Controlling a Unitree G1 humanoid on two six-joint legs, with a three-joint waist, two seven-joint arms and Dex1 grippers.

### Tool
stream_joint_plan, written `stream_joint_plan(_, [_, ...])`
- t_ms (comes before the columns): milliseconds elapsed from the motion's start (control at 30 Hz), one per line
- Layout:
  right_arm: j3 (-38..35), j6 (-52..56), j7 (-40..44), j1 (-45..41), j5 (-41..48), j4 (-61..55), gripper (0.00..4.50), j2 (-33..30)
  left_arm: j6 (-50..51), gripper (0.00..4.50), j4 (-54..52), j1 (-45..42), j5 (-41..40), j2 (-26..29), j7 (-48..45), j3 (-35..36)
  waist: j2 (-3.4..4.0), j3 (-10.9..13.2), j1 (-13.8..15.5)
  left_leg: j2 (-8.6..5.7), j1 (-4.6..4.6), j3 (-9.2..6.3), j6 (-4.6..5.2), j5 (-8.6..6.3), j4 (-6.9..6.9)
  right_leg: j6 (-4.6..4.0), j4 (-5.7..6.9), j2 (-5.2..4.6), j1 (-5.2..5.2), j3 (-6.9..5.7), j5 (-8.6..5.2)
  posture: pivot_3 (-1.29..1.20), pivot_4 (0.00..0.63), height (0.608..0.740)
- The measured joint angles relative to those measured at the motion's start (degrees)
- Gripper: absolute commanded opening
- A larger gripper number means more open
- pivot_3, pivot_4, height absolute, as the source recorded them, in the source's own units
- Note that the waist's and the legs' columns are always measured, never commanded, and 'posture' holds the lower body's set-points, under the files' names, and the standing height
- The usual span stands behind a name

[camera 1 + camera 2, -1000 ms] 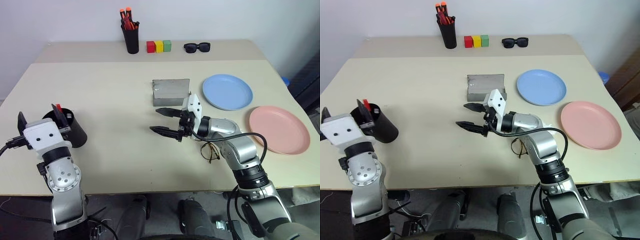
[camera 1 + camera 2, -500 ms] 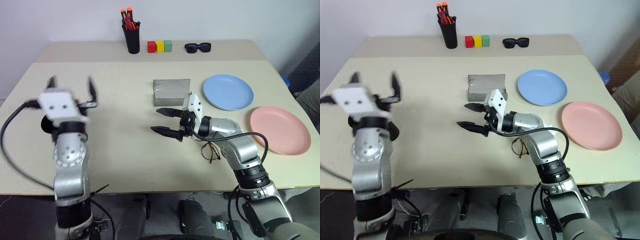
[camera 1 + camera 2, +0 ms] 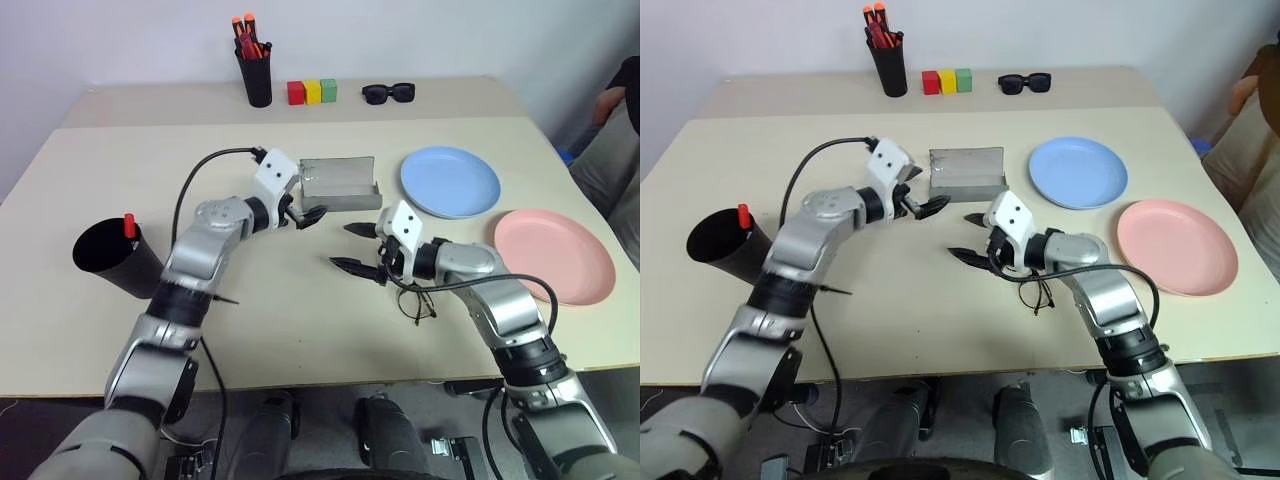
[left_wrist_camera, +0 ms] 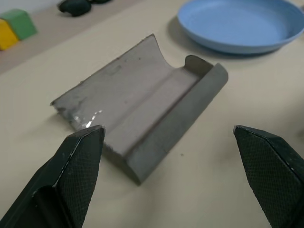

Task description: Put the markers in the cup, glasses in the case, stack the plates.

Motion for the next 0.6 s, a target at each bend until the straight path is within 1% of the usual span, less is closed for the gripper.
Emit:
stream_joint_plan(267, [-10.49, 3.86, -6.55, 9.68, 1.17, -11.55, 3.45, -3.11, -12.75, 4.46, 29.28, -12.0, 5.09, -4.2, -9.9, -2.64, -0.03, 0.02, -0.05, -0.01, -0.07, 0.0, 0.05, -0.02, -0.01, 0.06, 0.01, -0.02, -0.06, -0.01, -0.02, 0.0, 0.15, 0.74])
stream_joint_plan(433, [-13.34, 5.62, -8.84, 12.19, 1.71, -15.16, 3.45, -3.97, -18.05, 4.46, 39.54, -16.2, 7.85, -5.66, -12.31, -2.59, -0.04, 0.03, -0.04, 0.0, -0.08, -0.01, 0.06, -0.03, 0.03, 0.1, 0.02, -0.02, -0.04, -0.01, -0.05, 0.0, 0.15, 0.74])
stream_joint_plan(567, [-14.92, 6.91, -10.12, 13.77, 2.27, -17.23, 3.45, -4.58, -21.09, 4.46, 44.39, -17.75, 9.76, -6.18, -13.05, -2.52, -0.04, 0.03, -0.03, -0.01, -0.11, -0.01, 0.08, -0.04, 0.06, 0.13, 0.02, -0.04, -0.04, -0.01, -0.06, 0.0, 0.15, 0.74])
stream_joint_plan(600, [-15.07, 7.2, -10.47, 14.22, 2.31, -17.73, 3.45, -4.64, -21.76, 3.93, 45.34, -18.09, 10.16, -6.4, -13.05, -2.39, -0.04, 0.03, -0.02, -0.01, -0.11, -0.02, 0.08, -0.04, 0.06, 0.13, 0.03, -0.04, -0.04, -0.02, -0.06, 0.0, 0.15, 0.74])
